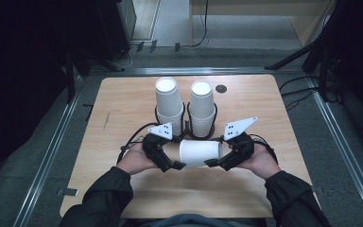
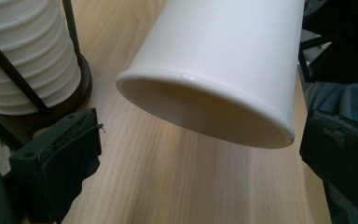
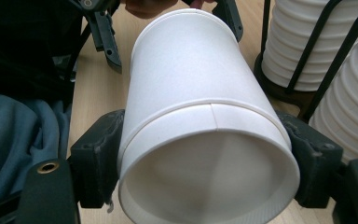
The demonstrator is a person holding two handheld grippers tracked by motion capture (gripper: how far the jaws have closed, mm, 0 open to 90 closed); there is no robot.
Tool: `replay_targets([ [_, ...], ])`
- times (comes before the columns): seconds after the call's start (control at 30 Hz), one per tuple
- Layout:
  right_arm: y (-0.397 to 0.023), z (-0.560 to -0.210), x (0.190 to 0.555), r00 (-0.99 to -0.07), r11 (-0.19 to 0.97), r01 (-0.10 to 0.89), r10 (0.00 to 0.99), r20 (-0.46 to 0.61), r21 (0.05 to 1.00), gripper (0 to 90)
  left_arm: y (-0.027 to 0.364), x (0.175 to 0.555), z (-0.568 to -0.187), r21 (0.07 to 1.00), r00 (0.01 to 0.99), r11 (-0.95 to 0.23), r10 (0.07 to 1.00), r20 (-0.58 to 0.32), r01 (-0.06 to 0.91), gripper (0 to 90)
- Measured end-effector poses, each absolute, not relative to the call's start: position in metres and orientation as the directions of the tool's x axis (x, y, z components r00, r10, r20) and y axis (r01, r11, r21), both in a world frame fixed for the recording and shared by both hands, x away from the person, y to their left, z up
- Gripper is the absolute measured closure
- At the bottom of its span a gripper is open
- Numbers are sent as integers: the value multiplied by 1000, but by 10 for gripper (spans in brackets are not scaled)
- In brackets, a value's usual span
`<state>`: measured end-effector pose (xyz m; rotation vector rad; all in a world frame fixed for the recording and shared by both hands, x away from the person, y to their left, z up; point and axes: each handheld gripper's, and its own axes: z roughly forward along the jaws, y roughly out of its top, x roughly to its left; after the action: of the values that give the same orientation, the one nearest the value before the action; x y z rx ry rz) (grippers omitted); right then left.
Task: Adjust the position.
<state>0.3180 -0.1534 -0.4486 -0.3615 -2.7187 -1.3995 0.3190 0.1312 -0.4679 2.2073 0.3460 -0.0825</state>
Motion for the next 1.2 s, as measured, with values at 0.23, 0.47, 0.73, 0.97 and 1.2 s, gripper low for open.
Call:
replay_targets([
  [0.23,-155,-442,317,-970,502,238,163,179,831,244,126,316,-468,788,964,-557,186,-188,261,0],
  [0.47,-148,-440,313,-975,478,220,125,182,850,244,113,310,-466,800,974,-558,171,-148,220,9],
  [0.73,-144,-439,313,-974,457,224,110,196,861,245,115,309,-462,816,970,-529,181,-162,235,50],
  [0.97,-147,-435,313,-974,416,225,99,202,881,251,116,309,-455,820,963,-507,176,-203,265,97],
  [1.2,-148,-436,314,-972,408,236,101,214,882,245,117,311,-452,809,959,-516,174,-223,282,113],
])
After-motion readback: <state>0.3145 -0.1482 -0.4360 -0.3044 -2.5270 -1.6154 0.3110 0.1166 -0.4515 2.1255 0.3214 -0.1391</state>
